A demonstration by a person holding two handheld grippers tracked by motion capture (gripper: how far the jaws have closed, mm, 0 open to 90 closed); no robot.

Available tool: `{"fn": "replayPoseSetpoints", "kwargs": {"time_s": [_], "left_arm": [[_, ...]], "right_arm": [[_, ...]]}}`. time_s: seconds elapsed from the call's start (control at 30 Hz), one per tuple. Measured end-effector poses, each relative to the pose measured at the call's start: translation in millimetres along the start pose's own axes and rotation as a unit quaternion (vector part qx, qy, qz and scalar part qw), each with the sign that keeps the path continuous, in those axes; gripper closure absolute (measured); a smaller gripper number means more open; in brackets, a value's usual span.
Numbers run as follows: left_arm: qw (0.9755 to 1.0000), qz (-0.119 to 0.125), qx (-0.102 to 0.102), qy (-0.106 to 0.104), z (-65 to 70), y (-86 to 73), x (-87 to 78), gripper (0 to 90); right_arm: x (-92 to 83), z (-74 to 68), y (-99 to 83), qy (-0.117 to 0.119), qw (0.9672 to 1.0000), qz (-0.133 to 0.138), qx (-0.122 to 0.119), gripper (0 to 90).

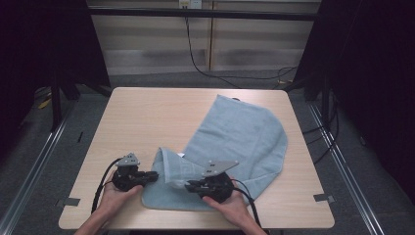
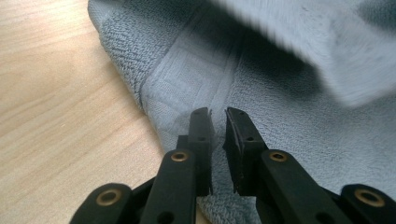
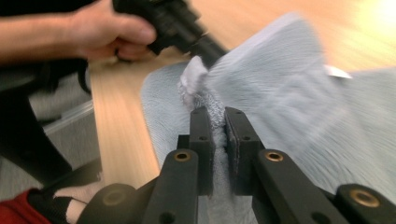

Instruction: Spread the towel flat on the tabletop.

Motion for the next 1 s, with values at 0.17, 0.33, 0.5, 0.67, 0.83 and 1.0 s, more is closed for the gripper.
{"fn": "replayPoseSetpoints", "kwargs": {"time_s": [0.17, 0.33, 0.5, 0.67, 0.83, 1.0], "left_arm": [[1.0, 0.003, -0.005, 0.002, -1.3, -0.3, -0.1, 80.5], [0.9998, 0.015, 0.004, 0.01, 2.8, 2.6, -3.5, 73.5], [0.9989, 0.046, 0.003, 0.001, 3.4, 6.7, -14.0, 70.6], [0.9983, 0.057, 0.006, -0.013, 3.1, 14.3, -13.3, 64.5], [0.9974, 0.072, 0.01, 0.0, -0.4, 33.6, 0.7, 54.2], [0.9972, 0.071, -0.015, -0.016, -9.6, 47.3, 18.8, 45.1]], "right_arm": [[-27.6, 14.3, -5.4, -0.038, 0.9991, 0.014, 0.012, 84.9], [-67.1, 32.2, -12.5, -0.078, 0.9959, 0.038, 0.026, 85.1], [-99.9, 45.3, -36.3, -0.123, 0.9912, 0.028, 0.038, 85.1], [-111.3, 56.2, -59.7, -0.134, 0.9889, 0.012, 0.063, 85.1], [-105.0, 64.6, -76.3, -0.145, 0.9865, -0.013, 0.075, 85.3], [-105.2, 76.0, -81.4, -0.141, 0.9856, -0.014, 0.091, 85.4]]}}
Point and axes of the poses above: each handheld gripper's, and its own axes: x roughly forward along the jaws, y roughly out of its top, z roughly to its right, the point moved 2 cm from there along x, roughly forward along the jaws, and after that the axes turned 4 degrees about x, right-handed, at the moved point
